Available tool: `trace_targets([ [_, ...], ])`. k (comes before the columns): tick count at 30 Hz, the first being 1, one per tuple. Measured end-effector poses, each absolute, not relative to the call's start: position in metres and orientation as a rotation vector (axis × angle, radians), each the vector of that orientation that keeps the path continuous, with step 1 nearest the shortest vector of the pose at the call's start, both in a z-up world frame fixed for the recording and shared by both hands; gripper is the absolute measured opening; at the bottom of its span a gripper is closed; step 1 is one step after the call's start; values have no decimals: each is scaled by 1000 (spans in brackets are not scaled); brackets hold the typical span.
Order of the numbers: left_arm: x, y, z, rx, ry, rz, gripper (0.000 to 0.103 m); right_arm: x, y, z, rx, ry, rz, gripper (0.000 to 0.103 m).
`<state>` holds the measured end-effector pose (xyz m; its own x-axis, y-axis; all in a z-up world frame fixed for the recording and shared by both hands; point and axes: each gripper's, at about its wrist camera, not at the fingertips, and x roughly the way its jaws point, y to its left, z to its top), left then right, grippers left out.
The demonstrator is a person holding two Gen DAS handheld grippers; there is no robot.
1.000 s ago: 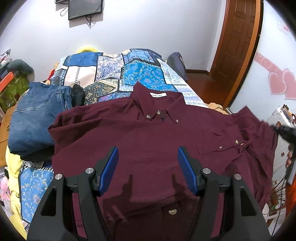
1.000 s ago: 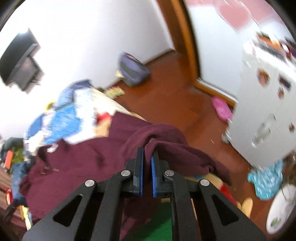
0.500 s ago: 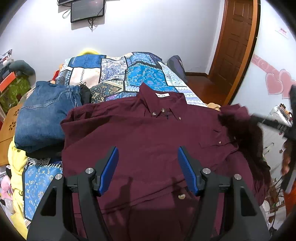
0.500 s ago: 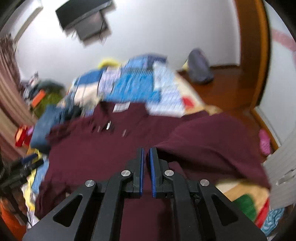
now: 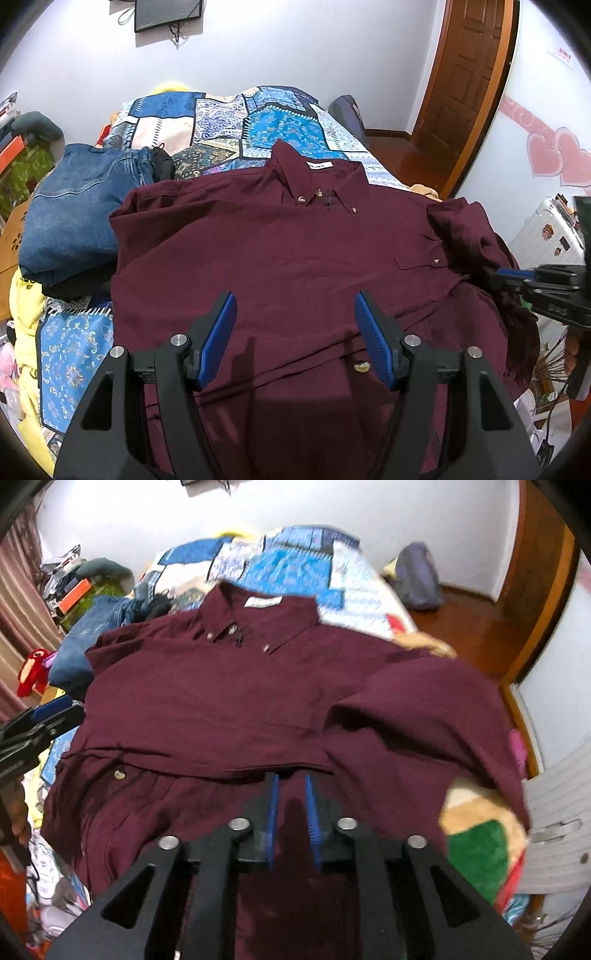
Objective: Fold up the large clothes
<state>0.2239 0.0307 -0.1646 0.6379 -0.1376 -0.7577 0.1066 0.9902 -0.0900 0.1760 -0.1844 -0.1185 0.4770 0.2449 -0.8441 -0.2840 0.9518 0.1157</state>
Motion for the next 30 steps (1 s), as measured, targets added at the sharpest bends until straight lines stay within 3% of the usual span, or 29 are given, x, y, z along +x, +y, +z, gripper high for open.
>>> trace_targets([
  [1,224,29,-164,-36,867,-142,65,173,-189,-114,-44,996,299,37],
  [4,226,21,-164,-24,866,-149,65,170,-213,-102,-13,931,201,58],
  [10,231,12,-167,-24,878,-152,65,186,-282,-106,197,937,26,59],
  [16,237,6,-177,-4,906,-150,65,205,-348,-148,541,983,-71,59],
  [30,251,16,-196,-26,951,-115,65,230,-390,-231,905,1054,-180,59],
])
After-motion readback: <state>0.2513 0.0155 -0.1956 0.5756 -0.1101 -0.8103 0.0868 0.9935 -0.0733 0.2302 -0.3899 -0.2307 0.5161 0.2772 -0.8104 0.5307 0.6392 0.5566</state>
